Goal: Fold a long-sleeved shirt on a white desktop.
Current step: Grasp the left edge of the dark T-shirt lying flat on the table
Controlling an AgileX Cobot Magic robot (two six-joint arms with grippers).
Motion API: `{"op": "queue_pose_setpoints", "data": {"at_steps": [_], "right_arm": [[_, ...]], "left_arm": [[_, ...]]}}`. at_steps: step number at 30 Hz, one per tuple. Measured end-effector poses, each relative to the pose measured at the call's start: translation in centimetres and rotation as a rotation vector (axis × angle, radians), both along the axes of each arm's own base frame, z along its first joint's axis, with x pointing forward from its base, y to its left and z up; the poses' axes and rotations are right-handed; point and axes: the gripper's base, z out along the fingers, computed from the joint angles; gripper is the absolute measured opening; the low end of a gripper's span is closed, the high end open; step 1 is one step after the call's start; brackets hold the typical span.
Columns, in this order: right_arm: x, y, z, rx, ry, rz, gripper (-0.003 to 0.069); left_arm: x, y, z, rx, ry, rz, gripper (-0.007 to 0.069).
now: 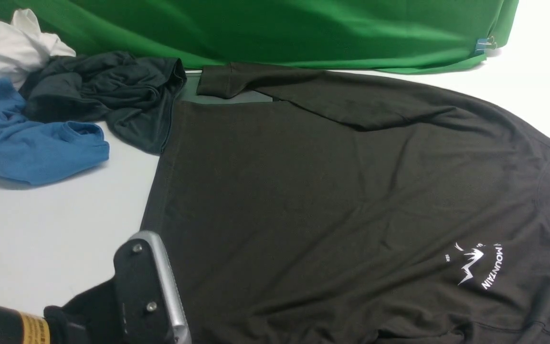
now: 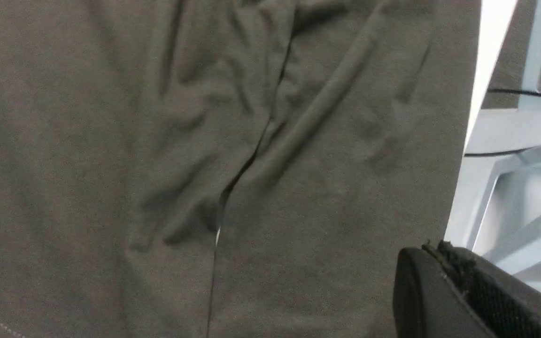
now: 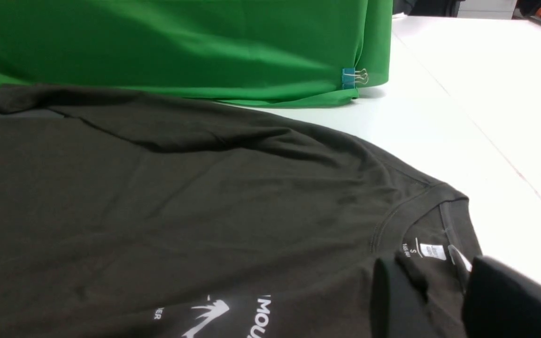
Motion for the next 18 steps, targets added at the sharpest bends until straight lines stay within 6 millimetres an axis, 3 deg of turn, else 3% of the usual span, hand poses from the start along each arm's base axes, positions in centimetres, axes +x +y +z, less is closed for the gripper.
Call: {"op": "queue_pose_setpoints", "data": {"at_steps": [10, 18], "right_arm": [[0.0, 0.0, 0.2, 0.036, -0.021, -0.004, 0.0242], [0.1, -0.2, 2.3, 0.698, -0.262, -0.049, 0.0242]], "left_arm": [[-0.4, 0.3, -0.2, 0.051, 0.019, -0.057, 0.0021], [-1.5, -0.2, -0.3, 0.058, 0.044, -0.178, 0.0021]]}}
